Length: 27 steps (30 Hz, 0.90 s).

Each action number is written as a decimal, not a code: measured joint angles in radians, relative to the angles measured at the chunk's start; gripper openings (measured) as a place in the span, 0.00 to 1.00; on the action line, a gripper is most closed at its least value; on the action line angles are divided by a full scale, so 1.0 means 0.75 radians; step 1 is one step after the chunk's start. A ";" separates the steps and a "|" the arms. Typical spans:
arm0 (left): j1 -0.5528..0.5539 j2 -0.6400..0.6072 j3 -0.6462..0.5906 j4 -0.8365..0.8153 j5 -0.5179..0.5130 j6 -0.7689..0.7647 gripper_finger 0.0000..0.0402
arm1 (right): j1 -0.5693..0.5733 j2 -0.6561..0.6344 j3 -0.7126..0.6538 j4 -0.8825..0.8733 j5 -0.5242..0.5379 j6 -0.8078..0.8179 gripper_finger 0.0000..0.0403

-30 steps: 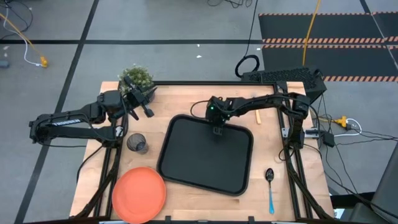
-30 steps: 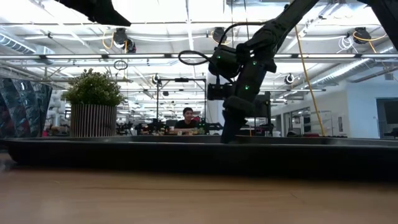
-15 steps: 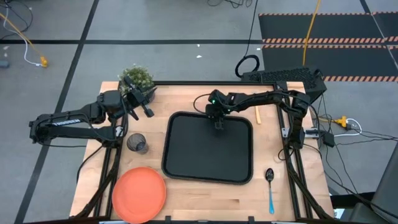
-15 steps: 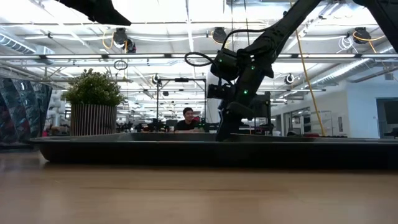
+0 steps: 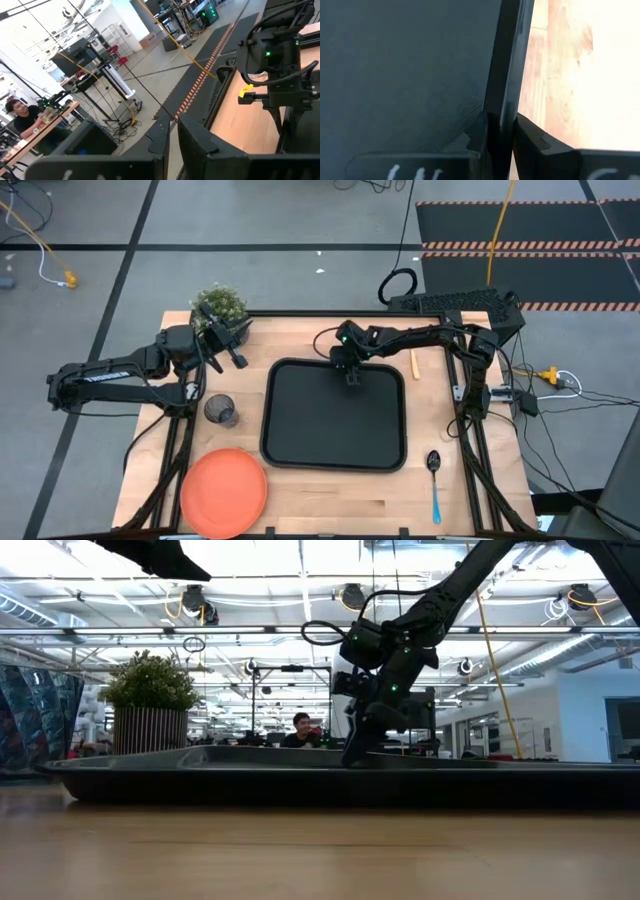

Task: Pick and place plate/cup/fork/spoon on tray
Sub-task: Adjust the black tray on the table

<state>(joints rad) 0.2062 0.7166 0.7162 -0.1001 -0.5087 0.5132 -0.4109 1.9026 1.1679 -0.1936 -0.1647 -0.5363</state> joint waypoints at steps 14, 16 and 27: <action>0.000 0.000 0.000 0.000 0.001 -0.026 0.10 | 0.030 0.015 0.000 0.030 0.008 0.087 0.12; 0.000 0.000 0.000 -0.001 0.001 -0.027 0.10 | 0.030 0.014 0.000 0.039 0.012 0.094 0.12; 0.000 0.000 0.000 -0.013 0.001 -0.030 0.10 | 0.029 0.013 0.001 0.072 0.161 0.232 0.32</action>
<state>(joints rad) 0.2062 0.7166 0.7162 -0.1101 -0.5079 0.4906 -0.3893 1.9121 1.1686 -0.1393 -0.0437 -0.3627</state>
